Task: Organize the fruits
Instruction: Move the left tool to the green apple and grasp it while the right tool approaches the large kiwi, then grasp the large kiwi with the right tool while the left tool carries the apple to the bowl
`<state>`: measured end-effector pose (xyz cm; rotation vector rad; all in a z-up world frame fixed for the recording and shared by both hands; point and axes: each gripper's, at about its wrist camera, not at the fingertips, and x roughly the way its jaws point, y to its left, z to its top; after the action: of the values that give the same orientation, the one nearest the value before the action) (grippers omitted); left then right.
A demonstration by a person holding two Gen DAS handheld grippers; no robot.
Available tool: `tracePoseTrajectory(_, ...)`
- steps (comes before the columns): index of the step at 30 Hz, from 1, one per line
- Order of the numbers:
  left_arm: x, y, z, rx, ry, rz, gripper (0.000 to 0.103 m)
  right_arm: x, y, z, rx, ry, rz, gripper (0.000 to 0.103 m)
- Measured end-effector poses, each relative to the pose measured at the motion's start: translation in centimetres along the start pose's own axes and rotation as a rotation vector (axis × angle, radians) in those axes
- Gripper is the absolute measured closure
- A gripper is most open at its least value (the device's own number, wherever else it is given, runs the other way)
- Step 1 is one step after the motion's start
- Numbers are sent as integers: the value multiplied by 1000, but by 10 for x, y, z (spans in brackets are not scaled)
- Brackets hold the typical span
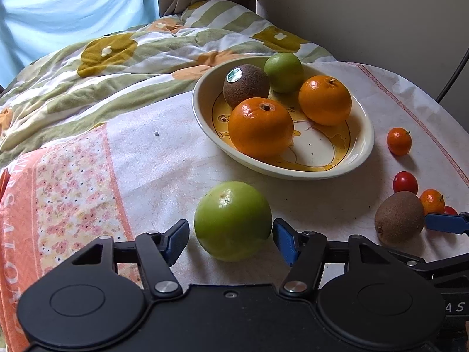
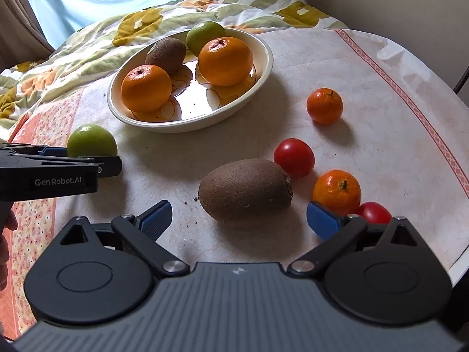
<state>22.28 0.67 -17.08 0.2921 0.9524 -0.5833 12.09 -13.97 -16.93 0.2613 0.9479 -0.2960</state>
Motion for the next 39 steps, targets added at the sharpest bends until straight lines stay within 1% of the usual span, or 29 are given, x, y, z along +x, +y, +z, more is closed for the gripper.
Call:
tracePoseTrajectory(3,4,-2,1,5,3,0,43,2,-1,1,-2,4,6,0)
tracePoseTrajectory(11,4,-3,1,20,4,4,44,6,-3,3,-14,6,12,0)
tracePoseTrajectory(21,-10,-4,-7,2,-20,21,44,12,-5,8,-32,2,7,0)
tracePoseTrajectory(26,-16,-3,-12,-11,-22,27,44,13,-3,10,-48,0,-1,6)
tracePoseTrajectory(28,-19,-3,-15,-13,-24,30,44,14,0,9,-69,-1,-11,15)
tracePoseTrajectory(29,-20,-2,-16,-13,-24,31,44,13,1,9,-81,-4,-11,17)
tracePoseTrajectory(32,-24,-2,-18,-17,-27,31,44,13,2,9,-87,-4,-12,18)
tracePoseTrajectory(35,-30,-2,-20,-19,-35,31,44,10,-1,10,-72,-3,7,19)
tracePoseTrajectory(39,-41,-4,-21,-23,-57,35,44,-2,2,12,-80,-22,18,19)
